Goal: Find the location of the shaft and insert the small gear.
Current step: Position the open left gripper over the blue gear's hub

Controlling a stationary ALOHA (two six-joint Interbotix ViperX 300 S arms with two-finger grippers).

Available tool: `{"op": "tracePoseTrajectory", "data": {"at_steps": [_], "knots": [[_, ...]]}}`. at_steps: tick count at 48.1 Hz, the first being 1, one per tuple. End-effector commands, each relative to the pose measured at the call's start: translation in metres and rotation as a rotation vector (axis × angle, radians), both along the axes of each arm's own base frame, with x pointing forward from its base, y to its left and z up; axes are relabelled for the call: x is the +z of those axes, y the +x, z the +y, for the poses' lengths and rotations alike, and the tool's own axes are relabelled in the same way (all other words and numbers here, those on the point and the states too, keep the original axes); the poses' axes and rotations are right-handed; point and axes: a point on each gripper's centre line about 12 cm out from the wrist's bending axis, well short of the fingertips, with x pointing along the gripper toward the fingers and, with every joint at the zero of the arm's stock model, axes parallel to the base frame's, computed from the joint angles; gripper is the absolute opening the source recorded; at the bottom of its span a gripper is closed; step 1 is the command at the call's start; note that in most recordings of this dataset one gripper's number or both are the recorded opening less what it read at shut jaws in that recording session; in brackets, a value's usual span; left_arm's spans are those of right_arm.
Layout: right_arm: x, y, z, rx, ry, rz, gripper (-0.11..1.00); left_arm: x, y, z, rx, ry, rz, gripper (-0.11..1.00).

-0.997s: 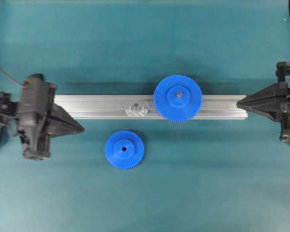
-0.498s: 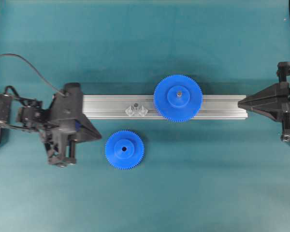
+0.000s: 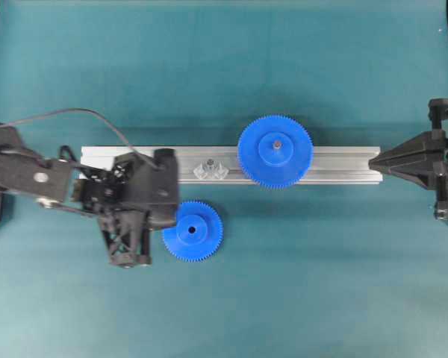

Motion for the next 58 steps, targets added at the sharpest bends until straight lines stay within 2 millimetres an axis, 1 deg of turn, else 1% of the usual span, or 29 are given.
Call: {"op": "tracePoseTrajectory", "data": {"at_steps": [1, 20, 31, 37, 58], "knots": [[0.003, 0.002, -0.001, -0.006, 0.008, -0.007, 0.02, 0.011, 0.010, -0.004, -0.005, 0.000, -0.003, -0.01], [0.000, 0.001, -0.001, -0.006, 0.009, 0.000, 0.02, 0.001, 0.035, -0.007, -0.011, 0.024, 0.125, -0.01], [-0.002, 0.000, 0.000, -0.004, 0.007, 0.004, 0.02, -0.002, 0.047, -0.008, -0.032, 0.040, 0.150, -0.01], [-0.004, 0.000, 0.000, -0.005, 0.009, 0.009, 0.02, -0.003, 0.049, -0.008, -0.056, 0.058, 0.164, -0.01], [-0.004, 0.000, -0.001, -0.006, 0.009, 0.010, 0.02, -0.006, 0.049, -0.008, -0.083, 0.075, 0.178, -0.01]]}}
